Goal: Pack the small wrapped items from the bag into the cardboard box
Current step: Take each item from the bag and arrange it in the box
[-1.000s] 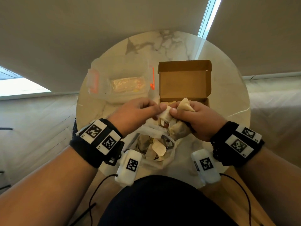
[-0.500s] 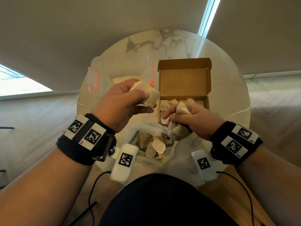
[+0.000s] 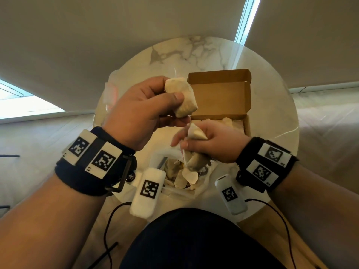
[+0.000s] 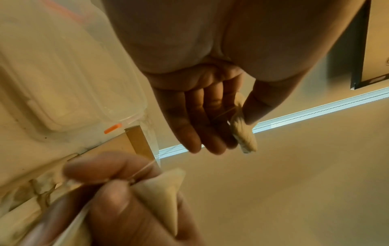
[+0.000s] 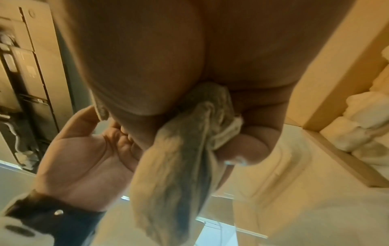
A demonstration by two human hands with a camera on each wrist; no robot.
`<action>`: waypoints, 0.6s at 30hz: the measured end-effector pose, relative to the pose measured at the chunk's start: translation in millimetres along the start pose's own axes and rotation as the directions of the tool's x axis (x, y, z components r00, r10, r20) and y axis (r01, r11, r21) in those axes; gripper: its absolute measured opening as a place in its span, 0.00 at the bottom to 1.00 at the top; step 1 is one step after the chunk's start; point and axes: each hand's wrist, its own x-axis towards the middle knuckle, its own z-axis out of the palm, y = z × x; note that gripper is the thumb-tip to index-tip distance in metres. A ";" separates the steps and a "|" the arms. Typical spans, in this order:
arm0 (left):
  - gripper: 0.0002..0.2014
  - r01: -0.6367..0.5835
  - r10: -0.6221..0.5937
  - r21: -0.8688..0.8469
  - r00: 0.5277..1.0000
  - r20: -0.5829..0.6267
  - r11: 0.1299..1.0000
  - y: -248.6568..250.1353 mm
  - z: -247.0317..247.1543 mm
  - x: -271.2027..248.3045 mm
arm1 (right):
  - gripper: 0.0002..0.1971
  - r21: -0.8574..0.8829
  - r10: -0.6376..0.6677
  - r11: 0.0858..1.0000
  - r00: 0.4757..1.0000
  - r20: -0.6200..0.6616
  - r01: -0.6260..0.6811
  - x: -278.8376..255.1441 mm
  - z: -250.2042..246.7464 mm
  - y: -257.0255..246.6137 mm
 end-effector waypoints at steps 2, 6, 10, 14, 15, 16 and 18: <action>0.05 -0.007 0.008 0.005 0.999 -0.047 1.000 -1.9 -4.5 1.8 | 0.06 -0.030 0.022 0.999 1.000 -0.007 -0.022 -2.2 3.3 6.3; 0.05 0.007 0.000 0.042 0.987 -0.164 0.999 -15.7 -14.1 7.1 | 0.06 -0.018 0.091 0.995 0.989 -0.116 -0.094 -8.0 -0.2 22.2; 0.04 0.092 -0.024 0.328 0.978 -0.206 0.940 -44.2 -18.8 15.6 | 0.04 0.074 0.116 0.992 0.975 -0.191 -0.104 -14.6 -8.5 24.0; 0.06 0.155 -0.121 0.534 0.988 -0.097 0.831 -70.2 -9.0 23.2 | 0.07 0.121 0.124 0.988 0.953 -0.275 -0.094 -12.6 -11.7 26.1; 0.08 0.162 -0.147 0.554 0.987 -0.071 0.816 -73.9 -5.2 24.7 | 0.09 0.136 0.140 0.985 0.941 -0.308 -0.102 -11.1 -11.3 28.1; 0.12 0.164 -0.169 0.573 0.985 -0.044 0.803 -76.1 -1.4 25.9 | 0.09 0.142 0.155 0.984 0.926 -0.344 -0.112 -9.7 -10.7 30.3; 0.14 0.168 -0.197 0.565 0.980 -0.010 0.808 -80.1 4.4 27.9 | 0.10 0.131 0.189 0.980 0.901 -0.391 -0.148 -7.8 -9.8 35.6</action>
